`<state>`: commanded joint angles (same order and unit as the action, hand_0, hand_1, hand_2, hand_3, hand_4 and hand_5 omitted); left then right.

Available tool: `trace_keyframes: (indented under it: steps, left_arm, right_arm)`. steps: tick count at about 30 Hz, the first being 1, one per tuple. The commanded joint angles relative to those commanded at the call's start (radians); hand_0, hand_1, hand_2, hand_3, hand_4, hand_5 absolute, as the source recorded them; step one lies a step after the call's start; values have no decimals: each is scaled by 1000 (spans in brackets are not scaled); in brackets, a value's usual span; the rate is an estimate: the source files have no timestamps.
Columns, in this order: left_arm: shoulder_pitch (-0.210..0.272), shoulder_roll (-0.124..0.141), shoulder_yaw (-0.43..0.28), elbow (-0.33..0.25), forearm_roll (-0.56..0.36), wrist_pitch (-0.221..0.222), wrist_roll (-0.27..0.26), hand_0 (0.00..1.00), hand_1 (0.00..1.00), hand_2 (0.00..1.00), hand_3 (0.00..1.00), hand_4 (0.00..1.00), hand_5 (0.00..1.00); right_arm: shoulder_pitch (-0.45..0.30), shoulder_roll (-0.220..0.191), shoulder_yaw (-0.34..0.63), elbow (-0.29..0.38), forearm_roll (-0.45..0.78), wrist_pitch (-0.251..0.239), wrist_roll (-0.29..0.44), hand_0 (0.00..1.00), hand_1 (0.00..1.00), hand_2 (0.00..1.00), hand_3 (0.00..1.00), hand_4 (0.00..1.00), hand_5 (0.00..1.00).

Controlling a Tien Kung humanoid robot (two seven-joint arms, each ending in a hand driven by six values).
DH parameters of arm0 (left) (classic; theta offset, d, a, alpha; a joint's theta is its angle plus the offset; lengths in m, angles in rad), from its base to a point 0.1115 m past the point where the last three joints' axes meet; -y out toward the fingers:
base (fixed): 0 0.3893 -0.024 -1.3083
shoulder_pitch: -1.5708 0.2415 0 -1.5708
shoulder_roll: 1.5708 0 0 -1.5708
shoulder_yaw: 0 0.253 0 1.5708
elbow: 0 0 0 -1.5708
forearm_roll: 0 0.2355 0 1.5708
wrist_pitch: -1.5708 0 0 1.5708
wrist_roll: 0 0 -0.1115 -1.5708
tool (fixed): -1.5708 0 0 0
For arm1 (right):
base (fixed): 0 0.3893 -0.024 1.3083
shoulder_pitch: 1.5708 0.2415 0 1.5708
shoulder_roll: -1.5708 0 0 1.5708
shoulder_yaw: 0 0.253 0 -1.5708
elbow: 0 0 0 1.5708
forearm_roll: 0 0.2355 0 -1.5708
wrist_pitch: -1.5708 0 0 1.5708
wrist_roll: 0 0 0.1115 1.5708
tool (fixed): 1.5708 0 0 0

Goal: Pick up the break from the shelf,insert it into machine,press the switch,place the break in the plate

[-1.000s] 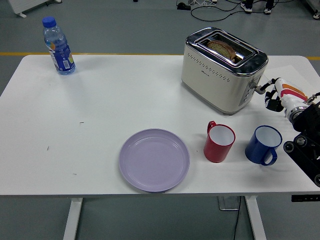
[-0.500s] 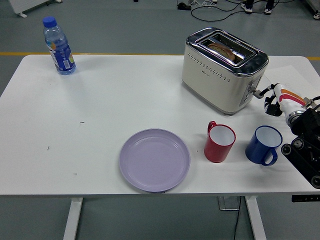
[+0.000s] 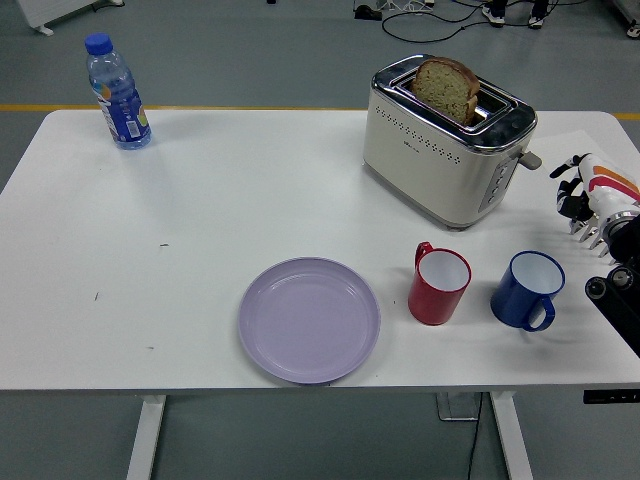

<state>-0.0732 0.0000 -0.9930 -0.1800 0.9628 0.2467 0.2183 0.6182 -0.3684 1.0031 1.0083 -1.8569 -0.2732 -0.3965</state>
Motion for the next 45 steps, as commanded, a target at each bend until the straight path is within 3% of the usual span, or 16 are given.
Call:
trace_keyframes:
  steps: [7,8,14,15,19,20,25,26,27,33,45]
  left_arm:
    - [3,0,3,0,-2,-1,1,628,474,463,511,271,808]
    - [3,0,4,0,-3,-1,1,629,474,463,511,269,806]
    - [0,0,16,0,-19,-2,-1,629,474,463,511,269,806]
    - [-2,0,17,0,-21,-2,-2,628,474,462,511,269,805]
    - [-7,0,23,0,-31,-1,-4,628,474,462,511,269,805]
    - [-8,0,24,0,-32,-1,-4,627,474,459,511,270,807]
    - [-13,0,37,0,-51,4,-7,627,474,459,511,270,807]
    - [-13,0,41,0,-57,5,-8,628,472,458,511,270,807]
    - [-13,0,43,0,-60,6,-9,628,472,458,511,270,807]
    - [-17,0,57,0,-74,10,-9,627,469,455,511,270,805]
    - [-21,7,69,0,-91,23,-14,626,461,444,511,273,806]
  right_arm:
    - [-1,-21,48,29,-18,-13,-21,246,248,358,582,348,2]
    - [0,-22,49,32,-19,-14,-21,330,368,498,690,408,187]
    - [43,-23,41,86,11,-29,22,330,368,498,690,408,187]
    - [65,-19,32,96,27,-32,38,690,686,813,830,585,251]
    - [121,-10,3,106,63,-32,72,690,686,813,830,585,251]
    - [141,-7,-8,107,74,-30,80,819,769,893,853,674,293]
    - [242,12,-73,100,92,-23,118,819,769,893,853,674,293]
    - [266,17,-88,96,90,-26,126,895,828,912,853,749,280]
    - [276,21,-95,93,89,-26,129,895,828,912,853,749,280]
    - [389,91,-181,7,135,9,144,897,827,907,846,767,294]
    - [503,239,-253,-227,194,42,150,884,815,881,821,792,268]
